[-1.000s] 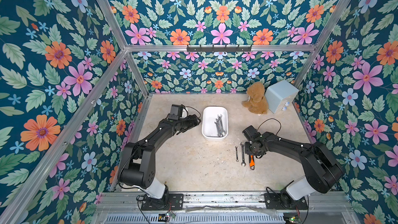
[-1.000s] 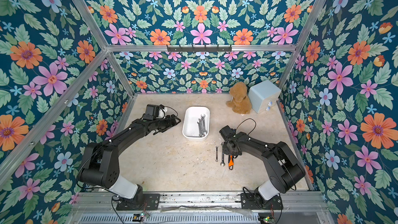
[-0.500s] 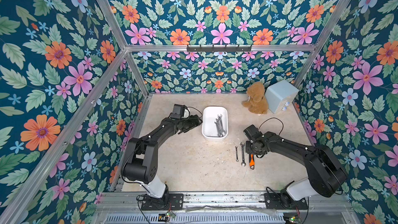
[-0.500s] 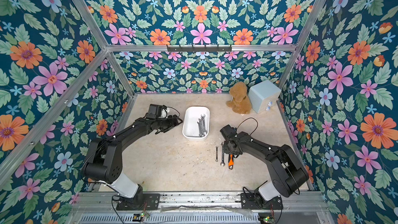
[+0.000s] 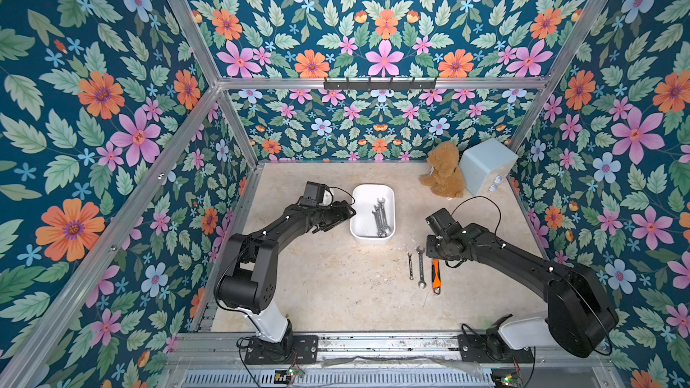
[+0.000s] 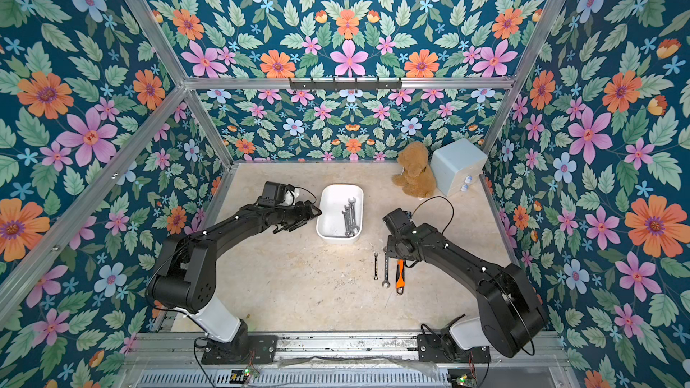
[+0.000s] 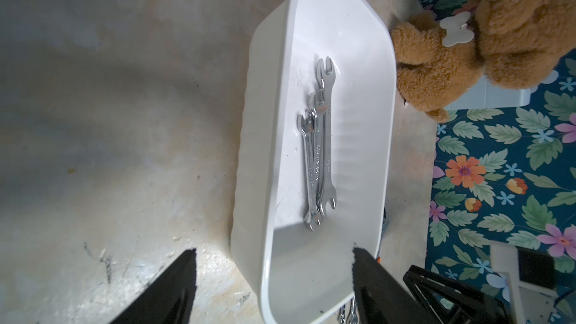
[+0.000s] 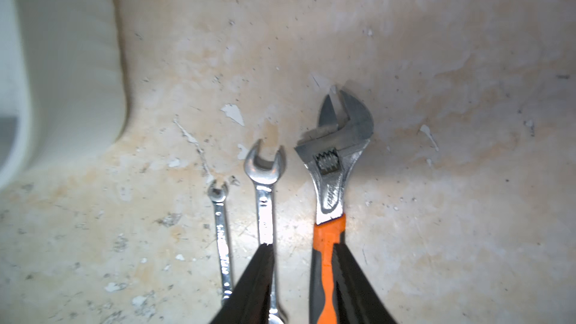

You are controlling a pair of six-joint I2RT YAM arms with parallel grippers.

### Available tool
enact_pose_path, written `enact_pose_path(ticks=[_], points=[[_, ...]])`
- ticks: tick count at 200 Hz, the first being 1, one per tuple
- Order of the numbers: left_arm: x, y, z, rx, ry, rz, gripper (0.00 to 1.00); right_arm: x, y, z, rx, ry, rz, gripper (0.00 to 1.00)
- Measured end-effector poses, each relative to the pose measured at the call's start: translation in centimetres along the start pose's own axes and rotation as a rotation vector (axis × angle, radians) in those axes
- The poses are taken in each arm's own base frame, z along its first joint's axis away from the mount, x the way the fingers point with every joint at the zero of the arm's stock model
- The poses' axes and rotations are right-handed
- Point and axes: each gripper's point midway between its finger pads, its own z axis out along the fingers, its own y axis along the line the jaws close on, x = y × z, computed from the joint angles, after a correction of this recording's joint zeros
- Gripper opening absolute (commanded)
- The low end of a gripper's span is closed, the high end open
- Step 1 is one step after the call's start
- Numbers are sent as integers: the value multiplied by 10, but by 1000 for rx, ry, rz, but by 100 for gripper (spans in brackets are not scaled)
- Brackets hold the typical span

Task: Take out the wrench from the storage box
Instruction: Place the wrench at the center of the board, then pick up the wrench from the storage box.

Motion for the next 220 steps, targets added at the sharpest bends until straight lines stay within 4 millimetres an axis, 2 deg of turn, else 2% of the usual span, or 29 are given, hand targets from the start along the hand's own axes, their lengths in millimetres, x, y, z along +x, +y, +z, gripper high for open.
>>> enact_pose_path(ticks=[48,107,134,176,197,220], points=[[18,-13,4,43,32,-9,82,-27,43,-12,-120,-33,-35,37],[31,-23,9,74,54,-1,82,-63,125,-10,-229,-56,-142,35],[35,-25,10,86,64,-2,82,-81,157,7,-238,-43,-175,32],[31,-30,0,93,44,22,83,-103,189,44,-206,-12,-212,29],[24,-29,-8,88,24,39,82,-102,196,65,-177,24,-238,28],[15,-20,-17,63,0,35,82,-97,192,83,-131,68,-245,28]])
